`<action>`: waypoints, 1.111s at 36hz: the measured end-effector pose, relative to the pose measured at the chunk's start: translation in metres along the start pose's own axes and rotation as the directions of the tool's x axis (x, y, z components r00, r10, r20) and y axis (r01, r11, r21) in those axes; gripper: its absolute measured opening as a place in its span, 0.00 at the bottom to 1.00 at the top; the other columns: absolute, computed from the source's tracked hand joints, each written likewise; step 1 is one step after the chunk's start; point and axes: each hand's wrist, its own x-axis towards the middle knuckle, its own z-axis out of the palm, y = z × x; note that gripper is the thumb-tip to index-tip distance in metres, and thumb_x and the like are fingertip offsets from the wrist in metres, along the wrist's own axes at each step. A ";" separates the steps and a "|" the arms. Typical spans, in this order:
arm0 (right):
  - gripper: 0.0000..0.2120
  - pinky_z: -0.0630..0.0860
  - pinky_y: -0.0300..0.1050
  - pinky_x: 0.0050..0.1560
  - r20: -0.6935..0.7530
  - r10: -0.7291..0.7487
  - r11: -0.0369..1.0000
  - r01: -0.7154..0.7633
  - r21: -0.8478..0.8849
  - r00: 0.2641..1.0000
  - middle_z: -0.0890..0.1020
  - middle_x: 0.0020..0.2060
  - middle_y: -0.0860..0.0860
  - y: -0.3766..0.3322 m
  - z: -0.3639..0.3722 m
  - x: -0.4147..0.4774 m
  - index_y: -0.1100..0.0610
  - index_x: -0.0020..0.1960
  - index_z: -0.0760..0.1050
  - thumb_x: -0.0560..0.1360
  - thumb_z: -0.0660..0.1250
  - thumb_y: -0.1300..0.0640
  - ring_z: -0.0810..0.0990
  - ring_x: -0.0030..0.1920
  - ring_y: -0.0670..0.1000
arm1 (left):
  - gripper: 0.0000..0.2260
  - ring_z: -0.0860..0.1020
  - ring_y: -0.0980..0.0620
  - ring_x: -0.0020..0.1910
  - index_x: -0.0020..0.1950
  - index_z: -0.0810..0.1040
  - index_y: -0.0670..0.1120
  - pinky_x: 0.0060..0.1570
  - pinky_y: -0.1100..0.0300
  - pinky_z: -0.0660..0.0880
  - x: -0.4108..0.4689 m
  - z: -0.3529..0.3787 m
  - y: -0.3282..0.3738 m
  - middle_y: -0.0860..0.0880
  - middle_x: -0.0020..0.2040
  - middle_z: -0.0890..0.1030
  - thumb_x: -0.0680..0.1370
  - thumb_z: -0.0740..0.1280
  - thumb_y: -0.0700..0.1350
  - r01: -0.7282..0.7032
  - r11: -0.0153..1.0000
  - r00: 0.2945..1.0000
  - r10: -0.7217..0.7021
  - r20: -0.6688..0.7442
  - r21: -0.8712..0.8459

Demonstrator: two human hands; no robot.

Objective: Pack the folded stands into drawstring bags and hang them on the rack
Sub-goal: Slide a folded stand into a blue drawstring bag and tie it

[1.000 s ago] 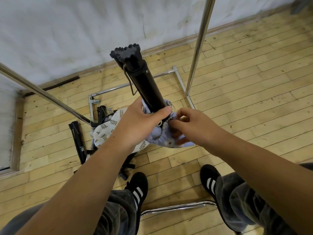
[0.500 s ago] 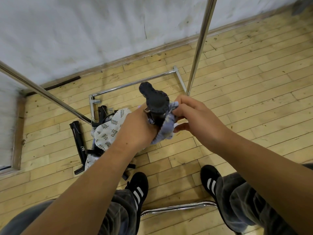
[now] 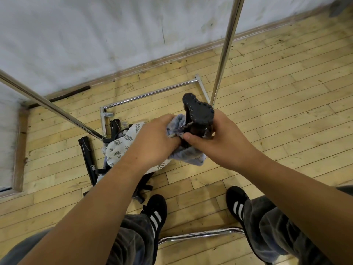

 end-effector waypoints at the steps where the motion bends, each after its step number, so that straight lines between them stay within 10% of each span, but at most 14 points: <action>1: 0.18 0.75 0.40 0.55 -0.005 0.011 1.000 -0.011 -0.003 1.000 0.79 0.56 0.50 0.000 0.000 0.000 0.33 0.59 0.73 0.76 0.75 0.49 0.78 0.57 0.44 | 0.11 0.81 0.58 0.38 0.55 0.80 0.56 0.35 0.62 0.75 0.000 -0.003 -0.001 0.55 0.43 0.84 0.77 0.69 0.42 0.003 1.000 1.000 -0.004 -0.026 -0.016; 10: 0.24 0.78 0.42 0.51 0.054 0.019 0.999 -0.021 0.037 0.998 0.79 0.52 0.51 -0.013 -0.001 -0.003 0.23 0.46 0.71 0.74 0.74 0.54 0.78 0.53 0.46 | 0.09 0.71 0.57 0.29 0.46 0.80 0.45 0.30 0.64 0.67 0.003 -0.009 -0.007 0.46 0.35 0.79 0.82 0.63 0.44 0.075 0.982 0.991 -0.093 -0.096 -0.175; 17: 0.10 0.80 0.54 0.53 0.058 0.019 0.991 -0.011 -0.134 0.998 0.81 0.48 0.51 -0.007 0.000 -0.003 0.46 0.54 0.79 0.74 0.75 0.53 0.80 0.50 0.50 | 0.16 0.68 0.57 0.23 0.36 0.77 0.48 0.26 0.69 0.64 0.002 -0.010 -0.001 0.56 0.25 0.73 0.83 0.66 0.50 0.095 0.942 0.976 -0.152 -0.154 -0.322; 25: 0.21 0.73 0.36 0.48 0.192 0.028 0.978 0.013 -0.209 0.981 0.76 0.50 0.45 -0.007 0.000 -0.002 0.25 0.52 0.70 0.73 0.77 0.47 0.77 0.49 0.44 | 0.16 0.74 0.50 0.37 0.53 0.77 0.42 0.35 0.56 0.67 0.007 -0.016 -0.004 0.48 0.40 0.76 0.84 0.60 0.55 0.256 0.909 0.923 -0.331 -0.198 -0.328; 32: 0.06 0.79 0.58 0.40 0.090 0.081 0.995 -0.075 -0.072 0.993 0.83 0.39 0.57 -0.008 -0.005 -0.004 0.59 0.49 0.80 0.73 0.74 0.62 0.78 0.35 0.52 | 0.15 0.78 0.54 0.42 0.55 0.79 0.48 0.40 0.58 0.71 0.002 -0.017 0.005 0.50 0.45 0.81 0.85 0.59 0.56 0.153 0.929 0.959 -0.221 -0.177 -0.336; 40: 0.04 0.78 0.49 0.39 0.015 0.088 0.986 -0.085 -0.144 0.996 0.82 0.36 0.54 -0.003 -0.006 0.002 0.57 0.44 0.79 0.72 0.73 0.59 0.80 0.37 0.50 | 0.11 0.80 0.59 0.44 0.54 0.78 0.52 0.45 0.64 0.75 -0.010 -0.001 0.019 0.54 0.47 0.83 0.86 0.59 0.54 0.025 0.968 1.000 -0.026 0.000 -0.249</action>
